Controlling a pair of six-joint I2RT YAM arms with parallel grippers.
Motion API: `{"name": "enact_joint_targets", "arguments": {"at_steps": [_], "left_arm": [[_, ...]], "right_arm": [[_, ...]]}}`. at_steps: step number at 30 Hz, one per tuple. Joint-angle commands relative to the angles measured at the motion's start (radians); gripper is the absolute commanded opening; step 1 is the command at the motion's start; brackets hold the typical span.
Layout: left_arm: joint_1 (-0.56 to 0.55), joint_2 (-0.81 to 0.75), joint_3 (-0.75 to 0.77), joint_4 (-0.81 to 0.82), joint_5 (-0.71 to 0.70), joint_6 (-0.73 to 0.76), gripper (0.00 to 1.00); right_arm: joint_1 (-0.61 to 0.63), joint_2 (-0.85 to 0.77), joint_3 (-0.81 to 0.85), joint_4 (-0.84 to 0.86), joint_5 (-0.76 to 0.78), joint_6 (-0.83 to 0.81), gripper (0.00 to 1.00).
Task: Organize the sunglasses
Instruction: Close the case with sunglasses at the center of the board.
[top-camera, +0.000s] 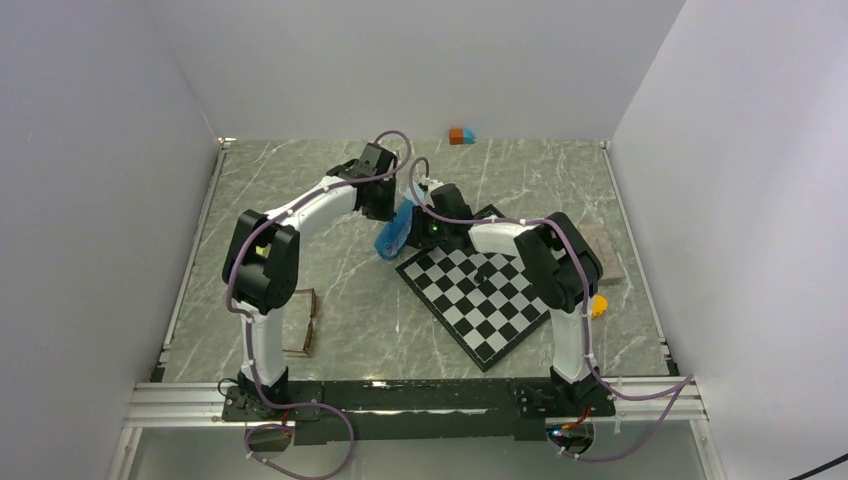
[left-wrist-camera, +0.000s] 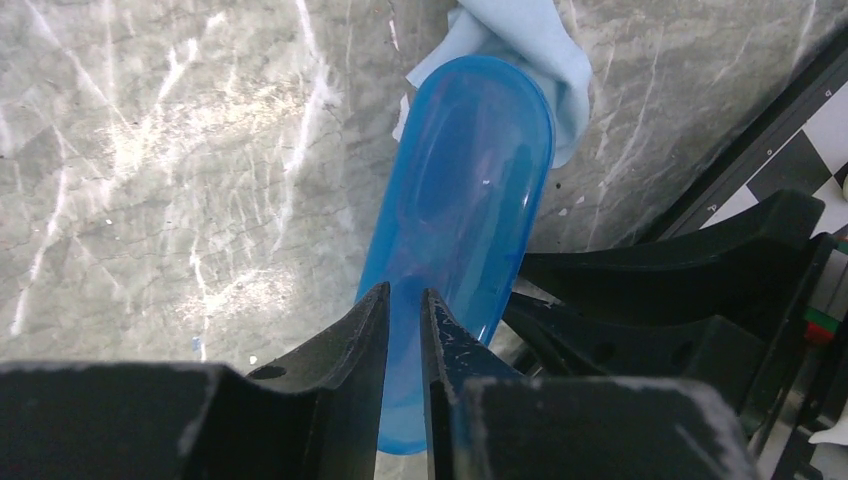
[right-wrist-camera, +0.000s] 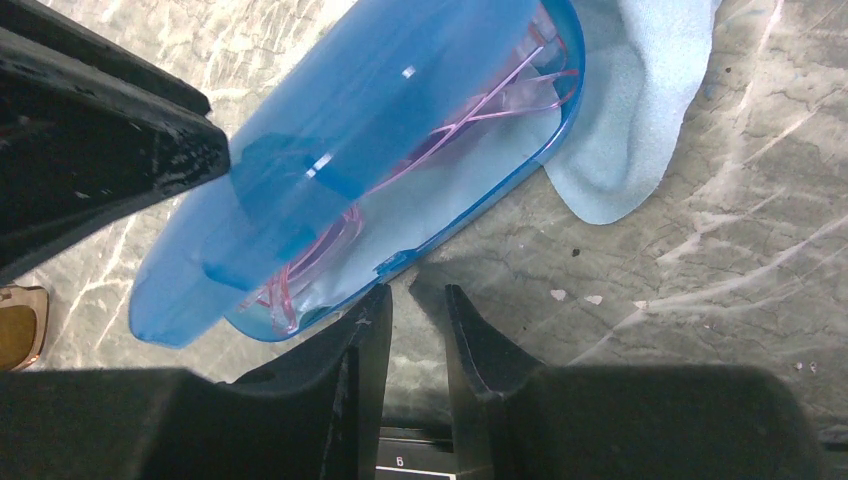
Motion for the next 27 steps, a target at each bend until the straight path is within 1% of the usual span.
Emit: {"name": "enact_joint_targets", "arguments": {"at_steps": [1, 8, 11, 13, 15, 19, 20, 21, 22, 27], "left_arm": [[-0.021, 0.030, 0.004, 0.021, 0.038, -0.011, 0.24], [-0.029, 0.064, -0.015, 0.029, 0.054, -0.013, 0.23], [-0.036, 0.075, -0.031, 0.029, 0.028, -0.015, 0.24], [-0.036, 0.084, -0.039, 0.022, 0.011, -0.017, 0.24], [-0.036, 0.096, -0.042, 0.015, 0.009, -0.019, 0.24], [-0.038, 0.105, -0.053, 0.013, 0.009, -0.019, 0.24], [-0.038, 0.105, -0.058, 0.012, 0.008, -0.018, 0.24], [-0.040, 0.104, -0.062, 0.014, -0.022, -0.018, 0.24], [-0.042, 0.101, -0.065, 0.013, -0.033, -0.018, 0.24], [-0.047, 0.102, -0.080, 0.015, -0.037, -0.025, 0.24]], "right_arm": [[0.005, 0.007, 0.010, -0.006, 0.013, 0.004, 0.30], [0.005, 0.004, 0.008, -0.001, 0.009, 0.016, 0.30], [0.006, 0.000, 0.008, -0.009, 0.013, 0.022, 0.30], [0.004, -0.012, 0.008, -0.021, 0.030, 0.024, 0.33], [0.002, -0.032, 0.009, -0.041, 0.060, 0.029, 0.36], [-0.005, -0.081, 0.009, -0.062, 0.089, 0.043, 0.48], [-0.008, -0.090, 0.012, -0.069, 0.094, 0.051, 0.54], [-0.011, -0.097, 0.016, -0.079, 0.098, 0.058, 0.62], [-0.014, -0.105, 0.018, -0.088, 0.104, 0.070, 0.66], [-0.033, -0.155, -0.008, -0.072, 0.088, 0.145, 0.76]]}}
